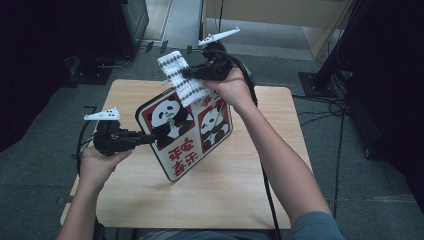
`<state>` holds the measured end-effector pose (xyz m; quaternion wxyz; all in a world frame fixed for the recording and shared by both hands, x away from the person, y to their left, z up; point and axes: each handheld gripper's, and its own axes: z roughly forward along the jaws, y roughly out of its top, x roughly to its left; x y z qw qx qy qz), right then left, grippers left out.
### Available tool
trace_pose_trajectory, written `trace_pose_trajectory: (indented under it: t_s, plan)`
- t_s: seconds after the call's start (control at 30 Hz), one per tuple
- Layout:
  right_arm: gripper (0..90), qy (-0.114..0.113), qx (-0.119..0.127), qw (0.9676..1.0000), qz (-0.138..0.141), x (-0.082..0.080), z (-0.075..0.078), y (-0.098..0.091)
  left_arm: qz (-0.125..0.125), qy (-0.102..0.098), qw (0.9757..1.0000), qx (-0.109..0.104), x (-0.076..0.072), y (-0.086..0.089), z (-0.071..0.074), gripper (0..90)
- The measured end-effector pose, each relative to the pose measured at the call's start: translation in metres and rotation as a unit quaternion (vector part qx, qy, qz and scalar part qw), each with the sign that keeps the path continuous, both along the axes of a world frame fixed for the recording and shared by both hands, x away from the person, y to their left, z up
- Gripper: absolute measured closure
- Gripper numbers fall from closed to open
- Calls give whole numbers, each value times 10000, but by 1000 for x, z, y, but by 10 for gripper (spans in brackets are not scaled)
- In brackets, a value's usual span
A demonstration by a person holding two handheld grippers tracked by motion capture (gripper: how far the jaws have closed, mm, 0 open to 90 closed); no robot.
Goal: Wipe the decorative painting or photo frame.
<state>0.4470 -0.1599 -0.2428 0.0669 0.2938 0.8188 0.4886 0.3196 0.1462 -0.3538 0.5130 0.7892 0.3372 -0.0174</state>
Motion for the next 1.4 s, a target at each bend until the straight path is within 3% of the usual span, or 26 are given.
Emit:
trace_pose_trajectory:
  t_s: [0.83, 1.4]
  plan:
    - [805, -148, -166, 9995, -230, 12, 3, -22, -5, 67, 10000, -66, -1, 3, -1, 768]
    - [805, -22, -173, 9988, -454, 29, 3, -39, 4, 79, 9999, -94, -1, 4, -2, 771]
